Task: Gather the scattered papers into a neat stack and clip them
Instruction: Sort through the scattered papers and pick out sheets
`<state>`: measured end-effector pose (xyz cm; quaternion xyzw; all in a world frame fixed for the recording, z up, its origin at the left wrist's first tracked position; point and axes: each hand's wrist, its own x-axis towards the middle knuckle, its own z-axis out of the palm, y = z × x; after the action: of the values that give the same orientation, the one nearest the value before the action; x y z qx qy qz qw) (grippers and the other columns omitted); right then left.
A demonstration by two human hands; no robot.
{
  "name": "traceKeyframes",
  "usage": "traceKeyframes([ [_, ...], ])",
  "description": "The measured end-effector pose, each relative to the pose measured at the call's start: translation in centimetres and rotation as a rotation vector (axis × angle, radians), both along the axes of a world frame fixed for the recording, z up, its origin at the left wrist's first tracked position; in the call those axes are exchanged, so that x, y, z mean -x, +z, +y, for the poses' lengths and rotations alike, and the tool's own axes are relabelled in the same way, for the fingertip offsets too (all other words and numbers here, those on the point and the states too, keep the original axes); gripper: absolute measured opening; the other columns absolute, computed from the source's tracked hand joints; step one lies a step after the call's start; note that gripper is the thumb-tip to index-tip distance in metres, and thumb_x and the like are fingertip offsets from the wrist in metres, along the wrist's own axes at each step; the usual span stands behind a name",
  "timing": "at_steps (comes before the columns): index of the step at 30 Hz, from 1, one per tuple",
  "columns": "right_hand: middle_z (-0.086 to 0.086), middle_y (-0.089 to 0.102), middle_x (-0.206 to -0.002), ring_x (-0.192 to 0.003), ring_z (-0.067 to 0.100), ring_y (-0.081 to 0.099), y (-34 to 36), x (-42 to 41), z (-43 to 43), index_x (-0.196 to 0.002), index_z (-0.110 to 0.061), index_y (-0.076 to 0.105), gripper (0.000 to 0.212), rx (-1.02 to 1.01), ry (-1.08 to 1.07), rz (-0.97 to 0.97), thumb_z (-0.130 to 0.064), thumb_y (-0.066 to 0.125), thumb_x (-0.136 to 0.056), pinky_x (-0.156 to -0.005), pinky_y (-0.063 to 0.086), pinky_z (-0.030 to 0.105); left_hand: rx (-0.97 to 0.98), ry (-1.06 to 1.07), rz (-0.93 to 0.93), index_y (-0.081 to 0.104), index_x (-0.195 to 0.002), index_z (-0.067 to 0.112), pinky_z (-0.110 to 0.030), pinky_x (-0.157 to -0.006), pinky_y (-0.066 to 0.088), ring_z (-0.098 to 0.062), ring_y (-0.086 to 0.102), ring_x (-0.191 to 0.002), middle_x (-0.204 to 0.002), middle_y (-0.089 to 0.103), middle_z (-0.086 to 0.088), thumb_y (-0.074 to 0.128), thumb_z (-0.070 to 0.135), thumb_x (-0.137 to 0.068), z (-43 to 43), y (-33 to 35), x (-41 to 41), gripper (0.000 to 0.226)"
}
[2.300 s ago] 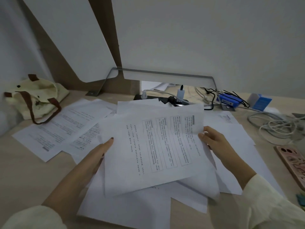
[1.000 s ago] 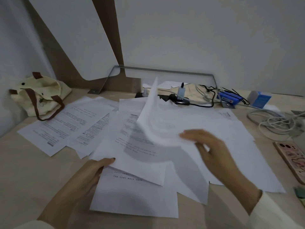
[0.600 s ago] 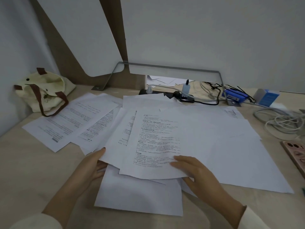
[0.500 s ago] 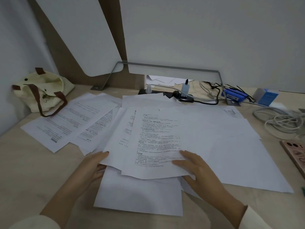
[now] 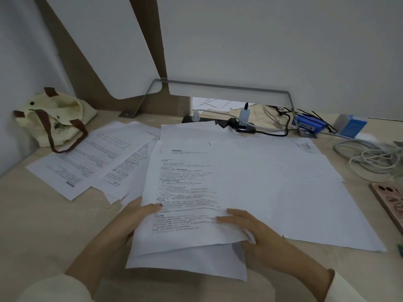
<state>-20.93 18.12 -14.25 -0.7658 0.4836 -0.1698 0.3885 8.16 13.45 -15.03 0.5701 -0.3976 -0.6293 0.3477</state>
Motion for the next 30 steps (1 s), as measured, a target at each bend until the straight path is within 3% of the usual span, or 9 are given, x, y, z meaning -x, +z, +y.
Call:
traceKeyframes([
  [3,-0.015,0.04,-0.135,-0.126,-0.005,0.037,1.2,1.2,-1.1,-0.124,-0.039,0.043,0.056,-0.036,-0.211,-0.088,0.001,0.042,-0.085,-0.106,0.028,0.015,0.098,0.069,-0.143,0.055,-0.116,0.014,-0.023,-0.072,0.046,-0.017,0.061,-0.09,-0.111,0.064,-0.007,0.055,0.006,-0.09,-0.3,0.1,0.5,0.027],
  [5,-0.007,0.041,-0.129,-0.125,0.012,0.038,1.7,2.9,-2.0,-0.131,-0.027,0.045,0.056,-0.082,-0.552,-0.155,0.008,0.041,-0.088,-0.099,0.032,0.025,0.162,0.116,-0.207,0.051,-0.113,0.017,-0.02,-0.067,0.042,-0.009,0.057,-0.084,-0.103,0.062,0.0,0.054,0.006,-0.091,-0.6,-0.2,0.1,0.024],
  [9,0.012,0.051,-0.118,-0.109,0.028,0.05,1.1,5.6,-2.9,-0.132,-0.008,0.047,0.045,-0.258,-1.02,-0.444,-0.002,0.049,-0.088,-0.098,0.038,0.036,0.209,0.161,-0.244,0.055,-0.098,0.02,-0.021,-0.064,0.04,-0.007,0.054,-0.08,-0.098,0.061,-0.001,0.051,0.002,-0.091,-0.6,-0.9,-0.5,0.02],
  [11,0.012,0.053,-0.086,-0.078,0.026,0.051,1.1,5.9,-3.1,-0.107,-0.003,0.058,0.039,-0.364,-1.07,-0.636,-0.014,0.072,-0.073,-0.08,0.044,0.035,0.219,0.155,-0.237,0.056,-0.087,0.026,-0.021,-0.065,0.04,-0.005,0.054,-0.079,-0.089,0.059,0.009,0.05,-0.001,-0.091,-0.5,-1.5,-0.5,0.028],
  [13,0.01,0.049,-0.072,-0.063,0.025,0.047,1.3,5.3,-3.1,-0.079,-0.004,0.055,0.022,-0.455,-1.07,-0.734,-0.017,0.072,-0.072,-0.061,0.04,0.03,0.223,0.148,-0.24,0.056,-0.09,0.027,-0.019,-0.064,0.039,-0.003,0.053,-0.079,-0.087,0.056,0.014,0.05,-0.002,-0.091,-0.4,-1.8,-0.5,0.029],
  [15,0.014,0.059,-0.085,-0.072,0.029,0.056,1.2,4.4,-3.1,-0.09,-0.001,0.058,0.009,-0.446,-1.009,-0.607,-0.009,0.054,-0.089,-0.06,0.043,0.031,0.234,0.126,-0.251,0.054,-0.087,0.032,-0.018,-0.064,0.039,-0.003,0.054,-0.082,-0.087,0.057,0.016,0.05,-0.002,-0.091,-0.4,-1.8,-0.4,0.034],
  [19,0.015,0.063,-0.106,-0.096,0.034,0.062,1.0,2.2,-3.1,-0.111,-0.006,0.058,0.021,-0.284,-0.815,-0.212,-0.01,0.05,-0.092,-0.08,0.052,0.042,0.192,0.11,-0.22,0.058,-0.094,0.028,-0.021,-0.067,0.043,-0.006,0.058,-0.085,-0.093,0.062,0.01,0.05,-0.002,-0.091,-0.2,-1.7,-0.4,0.031],
  [25,0.018,0.062,-0.095,-0.084,0.031,0.056,3.4,3.4,-3.6,-0.108,0.004,0.061,0.024,-0.024,-0.933,-0.02,-0.006,0.047,-0.091,-0.078,0.045,0.04,0.115,0.135,-0.123,0.059,-0.114,0.018,-0.041,-0.09,0.048,-0.023,0.063,-0.098,-0.11,0.066,-0.006,0.052,0.002,-0.091,0.1,-1.6,-0.8,0.029],
  [30,0.022,0.062,-0.099,-0.082,0.031,0.052,8.6,5.3,-3.2,-0.119,-0.002,0.056,0.029,0.403,-0.982,0.143,-0.008,0.041,-0.095,-0.07,0.034,0.032,0.124,0.169,-0.005,0.055,-0.116,0.015,-0.033,-0.078,0.05,-0.02,0.063,-0.094,-0.104,0.066,-0.003,0.049,0.003,-0.092,0.7,-0.8,1.2,0.027],
])
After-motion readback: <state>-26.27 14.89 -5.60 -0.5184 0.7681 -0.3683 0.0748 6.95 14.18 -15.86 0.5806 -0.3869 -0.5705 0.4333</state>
